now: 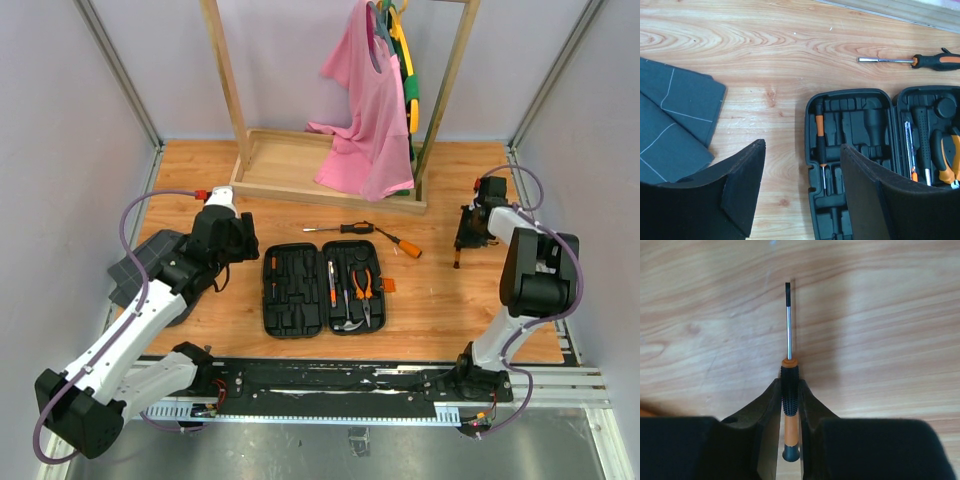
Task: Sort the tools into containers
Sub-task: Pick up the screwdriver from the center of the board.
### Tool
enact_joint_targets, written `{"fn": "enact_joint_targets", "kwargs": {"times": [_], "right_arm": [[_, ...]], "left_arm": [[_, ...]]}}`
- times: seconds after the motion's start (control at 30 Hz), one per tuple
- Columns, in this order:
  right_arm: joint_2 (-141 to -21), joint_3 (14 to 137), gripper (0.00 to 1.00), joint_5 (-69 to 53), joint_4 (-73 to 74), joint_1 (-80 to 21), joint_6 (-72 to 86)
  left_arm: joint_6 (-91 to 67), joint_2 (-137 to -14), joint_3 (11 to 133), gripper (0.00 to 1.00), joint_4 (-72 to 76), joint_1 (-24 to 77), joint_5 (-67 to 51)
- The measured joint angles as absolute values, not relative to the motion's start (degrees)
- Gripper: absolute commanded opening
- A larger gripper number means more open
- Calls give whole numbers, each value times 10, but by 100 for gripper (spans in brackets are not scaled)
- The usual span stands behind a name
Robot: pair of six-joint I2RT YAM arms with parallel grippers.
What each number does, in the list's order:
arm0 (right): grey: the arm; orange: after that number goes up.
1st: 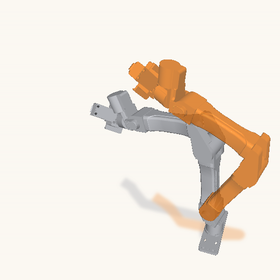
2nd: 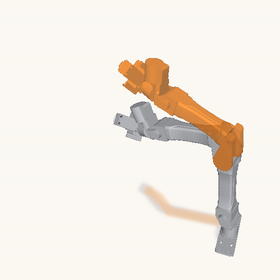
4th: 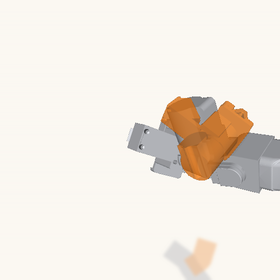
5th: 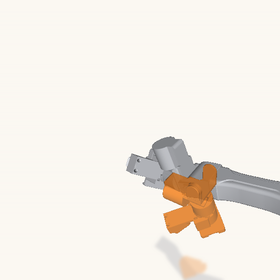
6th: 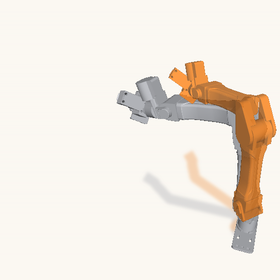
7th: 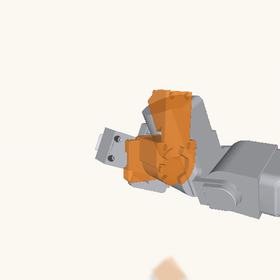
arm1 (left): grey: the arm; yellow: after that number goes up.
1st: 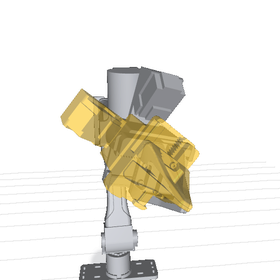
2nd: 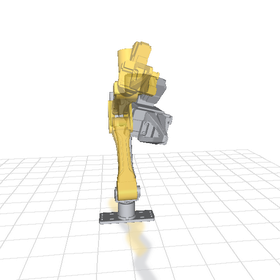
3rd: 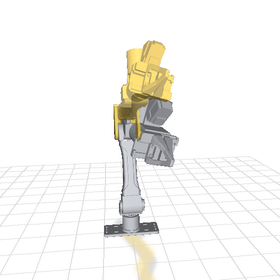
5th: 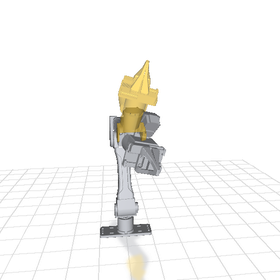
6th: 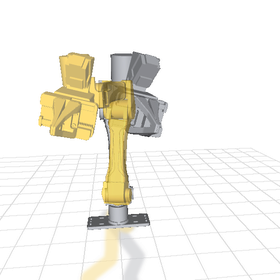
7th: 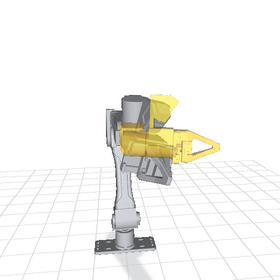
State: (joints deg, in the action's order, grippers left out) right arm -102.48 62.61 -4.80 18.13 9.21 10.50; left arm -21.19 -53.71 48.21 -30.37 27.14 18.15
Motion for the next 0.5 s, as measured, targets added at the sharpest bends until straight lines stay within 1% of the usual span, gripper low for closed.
{"fn": "enact_joint_targets", "kwargs": {"times": [0.33,0.5], "right_arm": [[-908,500,2,-87,151,76,130],[-812,433,1,-115,101,73,170]], "left_arm": [[-209,-521,482,66,-303,271,174],[-213,-513,482,67,-300,271,159]]}}
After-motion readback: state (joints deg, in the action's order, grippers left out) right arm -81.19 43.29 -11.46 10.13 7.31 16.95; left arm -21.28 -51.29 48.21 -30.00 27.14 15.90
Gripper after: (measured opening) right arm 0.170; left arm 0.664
